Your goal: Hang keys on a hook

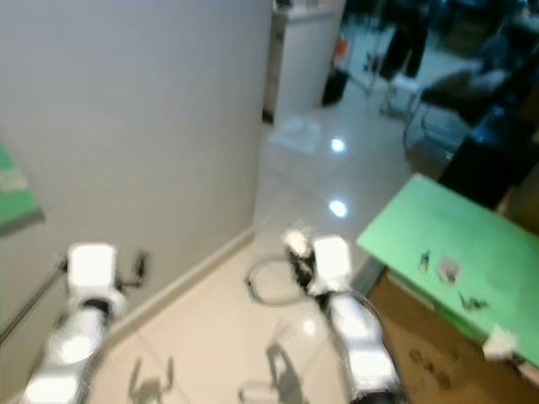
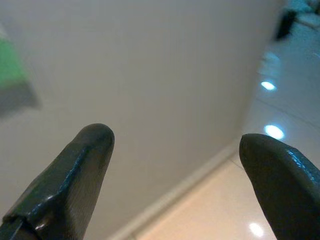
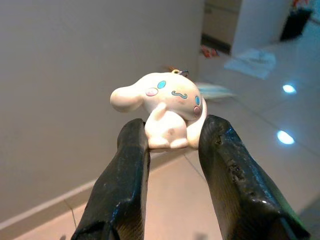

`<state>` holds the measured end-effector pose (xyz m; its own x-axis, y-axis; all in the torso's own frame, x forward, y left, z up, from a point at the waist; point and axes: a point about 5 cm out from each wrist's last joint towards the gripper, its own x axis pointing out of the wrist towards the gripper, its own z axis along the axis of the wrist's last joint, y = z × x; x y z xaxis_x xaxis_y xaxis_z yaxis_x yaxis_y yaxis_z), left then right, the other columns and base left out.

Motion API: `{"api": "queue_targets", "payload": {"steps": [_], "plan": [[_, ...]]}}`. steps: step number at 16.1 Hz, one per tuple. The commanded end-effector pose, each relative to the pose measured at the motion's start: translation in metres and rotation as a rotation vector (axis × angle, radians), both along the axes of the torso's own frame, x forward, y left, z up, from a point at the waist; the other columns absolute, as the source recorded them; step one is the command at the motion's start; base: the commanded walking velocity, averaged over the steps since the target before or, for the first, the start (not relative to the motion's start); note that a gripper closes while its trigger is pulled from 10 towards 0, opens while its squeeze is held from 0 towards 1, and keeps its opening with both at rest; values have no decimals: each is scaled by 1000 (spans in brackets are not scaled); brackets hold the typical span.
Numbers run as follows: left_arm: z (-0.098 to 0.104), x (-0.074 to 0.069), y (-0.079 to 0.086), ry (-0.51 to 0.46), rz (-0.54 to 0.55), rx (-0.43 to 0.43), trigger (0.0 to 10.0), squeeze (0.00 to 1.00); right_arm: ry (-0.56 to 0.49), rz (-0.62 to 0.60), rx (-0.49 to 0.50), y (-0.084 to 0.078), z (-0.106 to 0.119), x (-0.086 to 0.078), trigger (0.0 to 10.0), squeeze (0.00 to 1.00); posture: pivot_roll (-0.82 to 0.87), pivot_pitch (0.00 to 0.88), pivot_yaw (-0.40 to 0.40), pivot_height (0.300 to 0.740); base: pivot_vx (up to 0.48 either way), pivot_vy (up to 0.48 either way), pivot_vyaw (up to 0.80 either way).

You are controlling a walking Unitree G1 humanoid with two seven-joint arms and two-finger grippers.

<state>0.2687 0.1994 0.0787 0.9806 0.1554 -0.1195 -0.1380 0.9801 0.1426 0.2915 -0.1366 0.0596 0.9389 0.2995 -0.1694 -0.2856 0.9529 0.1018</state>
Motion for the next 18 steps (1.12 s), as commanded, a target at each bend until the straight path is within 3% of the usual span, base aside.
{"api": "queue_targets", "payload": {"steps": [1,4,8,10,12,18], "plan": [[11,6,-10,-58,-30,-14,10000,0,-7,-90,-11,-20,-1,0,0,0,19,0,-55,740,0,0,556],[26,13,-18,-103,-68,3,10000,0,-13,-201,24,-28,-3,-1,0,0,24,0,-61,740,0,0,563],[18,16,-36,-51,-62,-85,10000,0,21,-172,74,-15,-8,0,0,0,17,0,-56,740,0,0,563],[17,17,-27,-38,-43,-41,10000,0,30,-158,69,-12,-9,0,0,0,13,0,-51,740,0,0,562],[17,18,-23,-37,-15,-55,10000,0,27,-149,69,-11,-9,1,0,0,10,0,-49,740,0,0,563],[18,16,-27,-31,-12,22,10000,0,8,-115,69,-7,-4,5,0,0,15,0,-48,740,0,-480,550]]}}
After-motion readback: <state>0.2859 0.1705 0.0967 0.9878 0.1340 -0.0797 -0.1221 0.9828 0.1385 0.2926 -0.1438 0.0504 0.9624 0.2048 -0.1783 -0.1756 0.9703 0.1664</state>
